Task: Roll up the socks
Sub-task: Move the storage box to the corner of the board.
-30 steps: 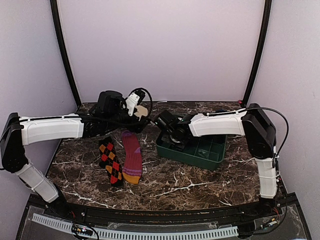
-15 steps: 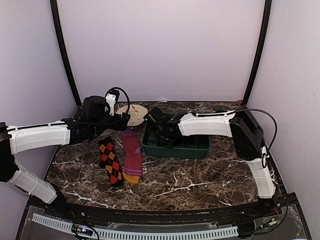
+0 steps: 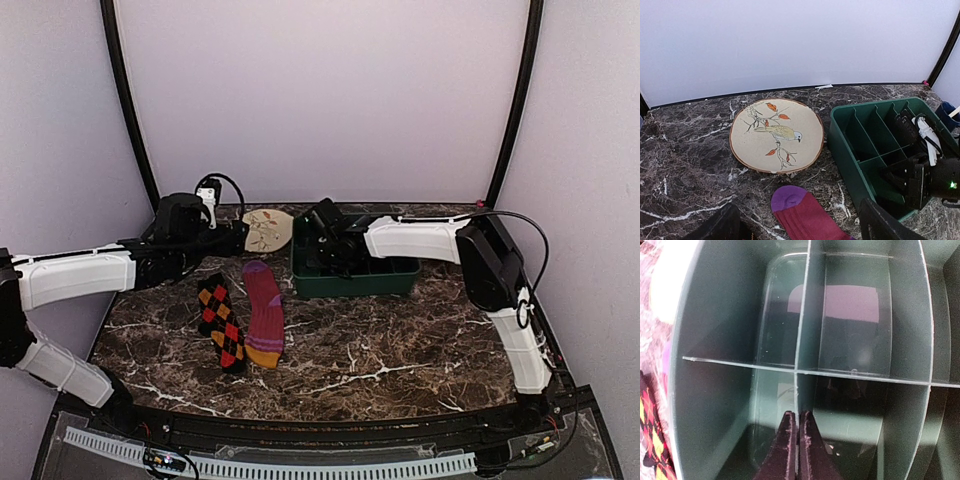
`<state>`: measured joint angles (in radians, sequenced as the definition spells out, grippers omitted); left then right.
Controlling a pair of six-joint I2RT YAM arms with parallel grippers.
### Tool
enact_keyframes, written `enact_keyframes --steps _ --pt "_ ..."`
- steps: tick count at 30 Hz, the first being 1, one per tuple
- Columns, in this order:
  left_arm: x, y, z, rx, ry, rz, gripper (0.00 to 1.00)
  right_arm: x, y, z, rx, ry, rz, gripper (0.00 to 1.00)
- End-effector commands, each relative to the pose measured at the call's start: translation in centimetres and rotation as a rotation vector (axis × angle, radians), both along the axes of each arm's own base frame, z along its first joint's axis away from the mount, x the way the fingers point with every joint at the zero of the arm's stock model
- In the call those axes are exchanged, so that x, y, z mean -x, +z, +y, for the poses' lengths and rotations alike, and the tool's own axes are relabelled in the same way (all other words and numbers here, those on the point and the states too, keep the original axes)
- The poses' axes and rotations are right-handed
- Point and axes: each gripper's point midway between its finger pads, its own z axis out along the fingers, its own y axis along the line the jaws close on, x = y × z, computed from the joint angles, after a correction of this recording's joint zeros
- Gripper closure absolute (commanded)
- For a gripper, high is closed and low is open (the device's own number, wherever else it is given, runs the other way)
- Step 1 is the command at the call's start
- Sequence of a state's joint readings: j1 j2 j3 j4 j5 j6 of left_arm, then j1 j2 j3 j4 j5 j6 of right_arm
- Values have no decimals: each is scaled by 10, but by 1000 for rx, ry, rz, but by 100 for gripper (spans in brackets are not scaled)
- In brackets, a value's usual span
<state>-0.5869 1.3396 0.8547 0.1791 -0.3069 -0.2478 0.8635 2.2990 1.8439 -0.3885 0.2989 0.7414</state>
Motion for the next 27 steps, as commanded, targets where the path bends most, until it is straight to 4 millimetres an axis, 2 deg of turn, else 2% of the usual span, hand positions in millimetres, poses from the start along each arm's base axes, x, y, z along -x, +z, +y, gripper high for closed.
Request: enact_keyframes --steps 1,14,19,22,24,27 --pt "-2 -6 1 26 17 8 16 -37 -1 1 -9 71 -76 98" --pt "1 -38 3 61 37 97 17 -113 2 -15 2 78 -151 95" --pt "2 -45 3 67 40 116 17 -132 5 -21 -12 65 -170 94" --pt "2 -48 3 68 41 122 17 -138 5 -22 -19 62 -179 93" --pt "2 -50 3 66 43 126 17 -139 9 -21 -26 69 -191 86" --pt "3 -50 5 62 45 130 17 -137 27 -13 -59 104 -238 66"
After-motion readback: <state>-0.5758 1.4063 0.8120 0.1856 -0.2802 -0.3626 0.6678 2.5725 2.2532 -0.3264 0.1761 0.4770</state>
